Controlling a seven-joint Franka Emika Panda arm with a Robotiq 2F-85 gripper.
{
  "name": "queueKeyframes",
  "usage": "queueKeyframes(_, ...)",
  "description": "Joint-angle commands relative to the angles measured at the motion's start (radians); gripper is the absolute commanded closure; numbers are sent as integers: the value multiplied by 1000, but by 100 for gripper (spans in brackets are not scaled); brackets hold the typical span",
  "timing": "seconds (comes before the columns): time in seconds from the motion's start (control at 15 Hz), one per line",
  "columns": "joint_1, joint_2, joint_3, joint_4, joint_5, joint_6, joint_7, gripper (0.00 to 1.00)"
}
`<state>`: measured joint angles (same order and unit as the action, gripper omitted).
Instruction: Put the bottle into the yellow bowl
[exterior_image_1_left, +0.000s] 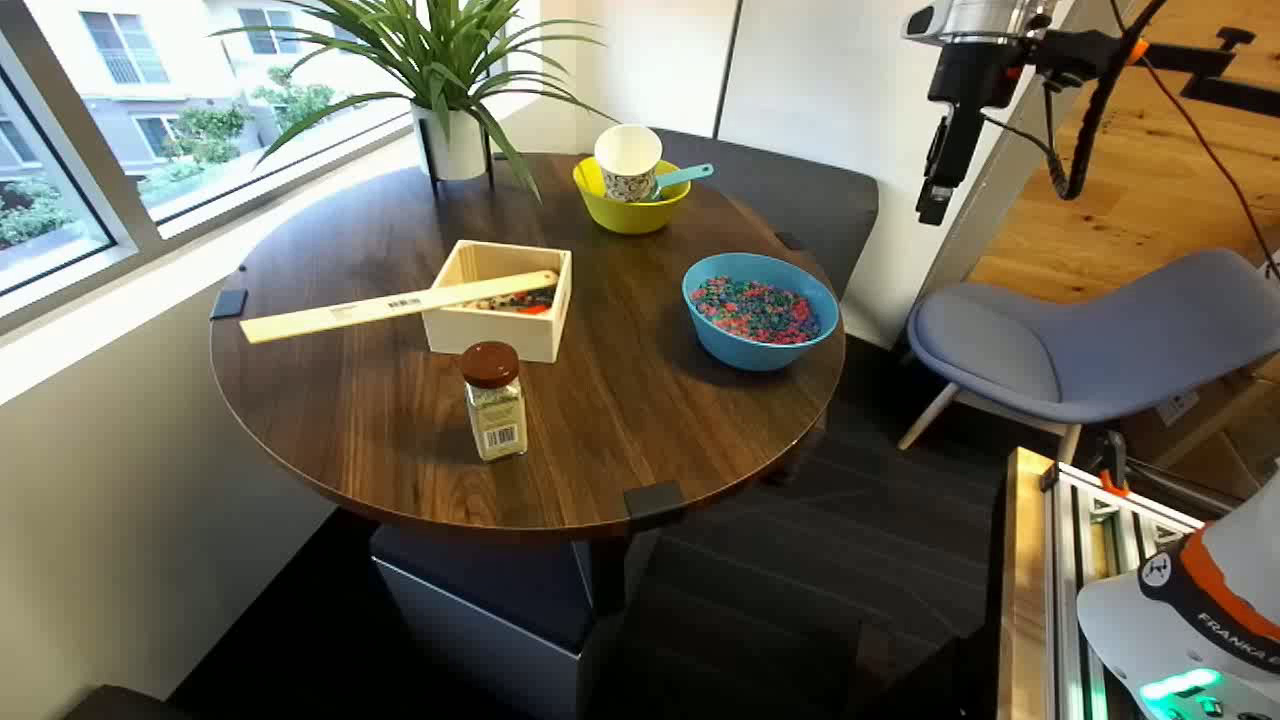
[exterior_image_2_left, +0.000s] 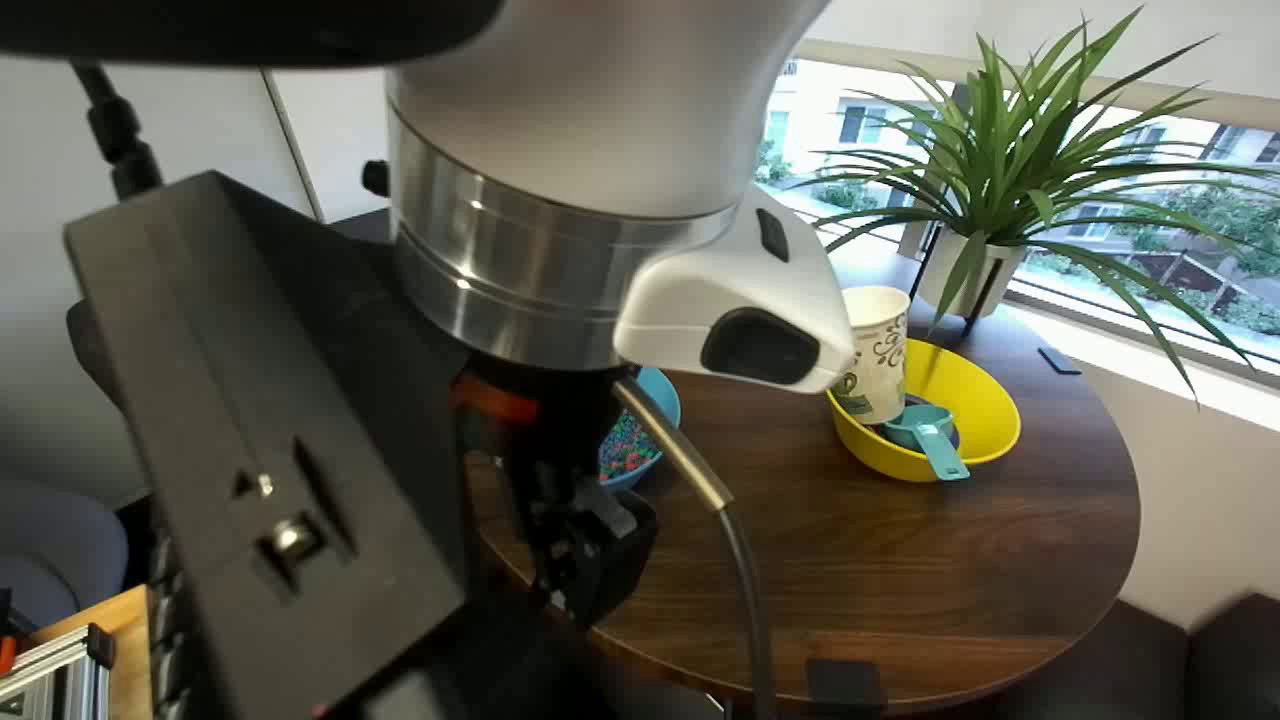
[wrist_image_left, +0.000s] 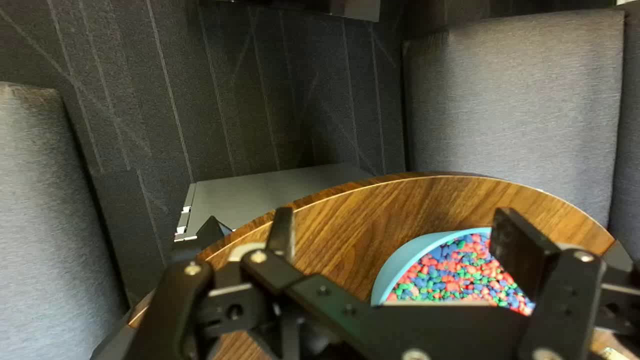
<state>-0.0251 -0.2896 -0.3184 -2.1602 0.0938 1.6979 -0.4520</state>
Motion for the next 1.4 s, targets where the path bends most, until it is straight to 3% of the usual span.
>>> queueKeyframes(0.0,-35,4,31,2,8,-3,-8,0)
queueKeyframes(0.33,-29,28,39,21,37,8,-8,0)
queueKeyframes(0.6,-21,53,69,56,136,87,22,0)
queueKeyframes(0.73,-13,85,100,106,131,120,26,0)
queueKeyframes(1.07,-1,268,194,389,27,69,101,0)
queueKeyframes(1.33,30,442,276,621,8,-43,36,0)
